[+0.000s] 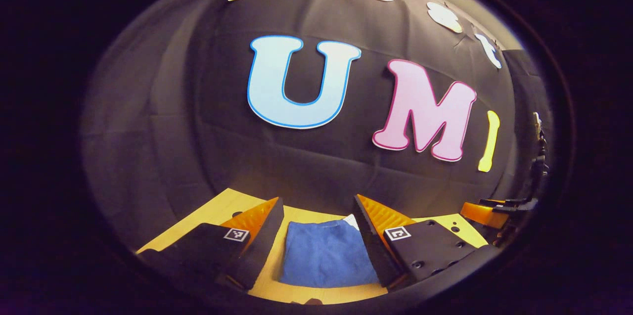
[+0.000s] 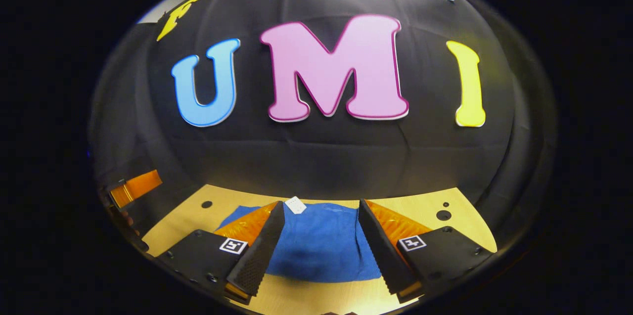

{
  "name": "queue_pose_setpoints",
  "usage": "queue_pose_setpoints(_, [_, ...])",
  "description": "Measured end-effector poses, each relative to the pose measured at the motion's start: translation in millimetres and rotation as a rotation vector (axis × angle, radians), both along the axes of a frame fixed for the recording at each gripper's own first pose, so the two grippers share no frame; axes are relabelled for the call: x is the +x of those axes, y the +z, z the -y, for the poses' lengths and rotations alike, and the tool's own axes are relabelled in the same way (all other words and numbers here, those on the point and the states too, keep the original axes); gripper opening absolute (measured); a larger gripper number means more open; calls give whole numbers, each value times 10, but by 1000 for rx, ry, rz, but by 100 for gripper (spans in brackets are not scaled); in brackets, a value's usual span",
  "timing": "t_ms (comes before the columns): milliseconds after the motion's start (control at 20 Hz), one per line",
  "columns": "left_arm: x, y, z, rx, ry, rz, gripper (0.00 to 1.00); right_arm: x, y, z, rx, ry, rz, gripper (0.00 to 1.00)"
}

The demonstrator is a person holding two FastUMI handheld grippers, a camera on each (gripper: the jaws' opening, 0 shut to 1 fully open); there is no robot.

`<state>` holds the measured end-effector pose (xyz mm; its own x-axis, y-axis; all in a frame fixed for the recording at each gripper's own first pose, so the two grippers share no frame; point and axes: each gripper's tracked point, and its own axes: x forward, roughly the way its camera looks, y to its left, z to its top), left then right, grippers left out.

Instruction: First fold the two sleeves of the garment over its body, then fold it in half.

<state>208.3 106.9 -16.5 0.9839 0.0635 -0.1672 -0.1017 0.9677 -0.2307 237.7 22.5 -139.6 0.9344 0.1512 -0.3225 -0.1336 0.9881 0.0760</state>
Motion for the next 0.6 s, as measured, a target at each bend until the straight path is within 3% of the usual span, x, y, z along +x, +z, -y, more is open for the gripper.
queue_pose_setpoints(400, [-1785,586,321,50,-6,107,80,-1607,827,-263,20,-22,116,95])
queue_pose_setpoints(600, [-2466,449,518,51,-39,155,80,-2422,881,-635,11,72,123,94])
